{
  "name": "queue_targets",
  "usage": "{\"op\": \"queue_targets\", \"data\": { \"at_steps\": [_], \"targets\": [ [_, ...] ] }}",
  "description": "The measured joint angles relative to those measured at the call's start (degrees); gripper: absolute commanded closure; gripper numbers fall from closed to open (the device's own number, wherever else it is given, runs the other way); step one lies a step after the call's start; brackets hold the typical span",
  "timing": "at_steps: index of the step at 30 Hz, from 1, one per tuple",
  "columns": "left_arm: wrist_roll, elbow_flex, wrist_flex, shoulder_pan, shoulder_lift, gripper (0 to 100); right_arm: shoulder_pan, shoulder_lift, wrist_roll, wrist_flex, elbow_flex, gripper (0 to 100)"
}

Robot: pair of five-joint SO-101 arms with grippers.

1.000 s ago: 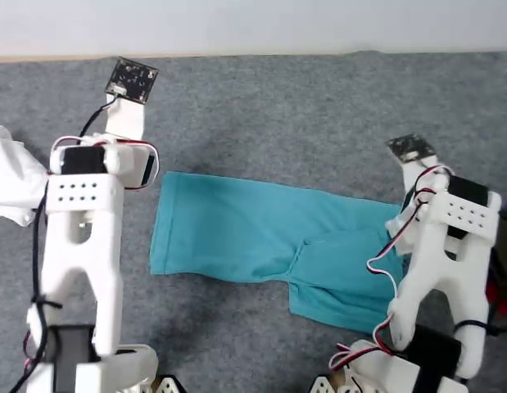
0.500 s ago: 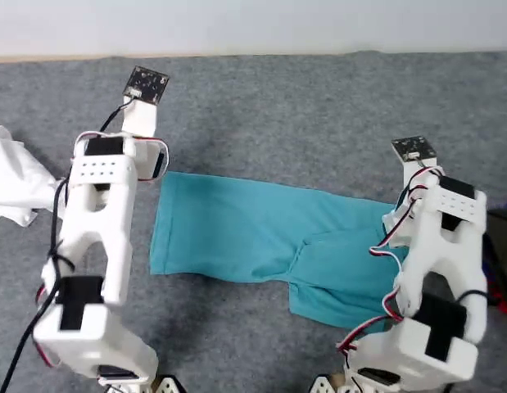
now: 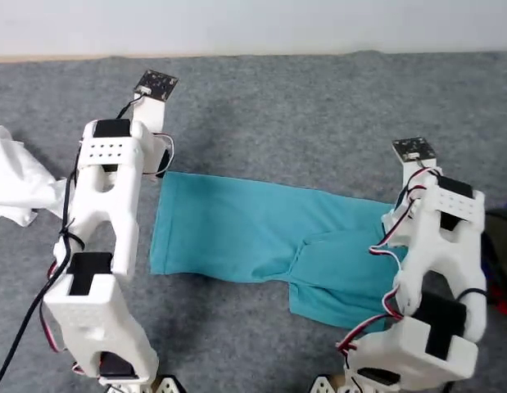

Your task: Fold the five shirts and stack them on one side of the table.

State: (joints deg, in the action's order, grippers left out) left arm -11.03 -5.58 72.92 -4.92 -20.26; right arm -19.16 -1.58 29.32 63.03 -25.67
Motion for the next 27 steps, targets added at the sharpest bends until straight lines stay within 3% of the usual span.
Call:
{"op": "queue_targets", "data": {
  "at_steps": [12,18,27],
  "targets": [
    [0.0,-0.2,1.3,0.0,0.0,100,2.1,0.0,0.0,-5.0,0.0,75.5],
    [0.0,-0.2,3.4,0.0,1.8,100,7.8,0.4,0.0,6.9,5.4,99.6],
    [0.0,-0.2,3.7,0.0,6.1,100,12.8,-0.9,1.6,14.6,9.0,98.8]
  ]
}}
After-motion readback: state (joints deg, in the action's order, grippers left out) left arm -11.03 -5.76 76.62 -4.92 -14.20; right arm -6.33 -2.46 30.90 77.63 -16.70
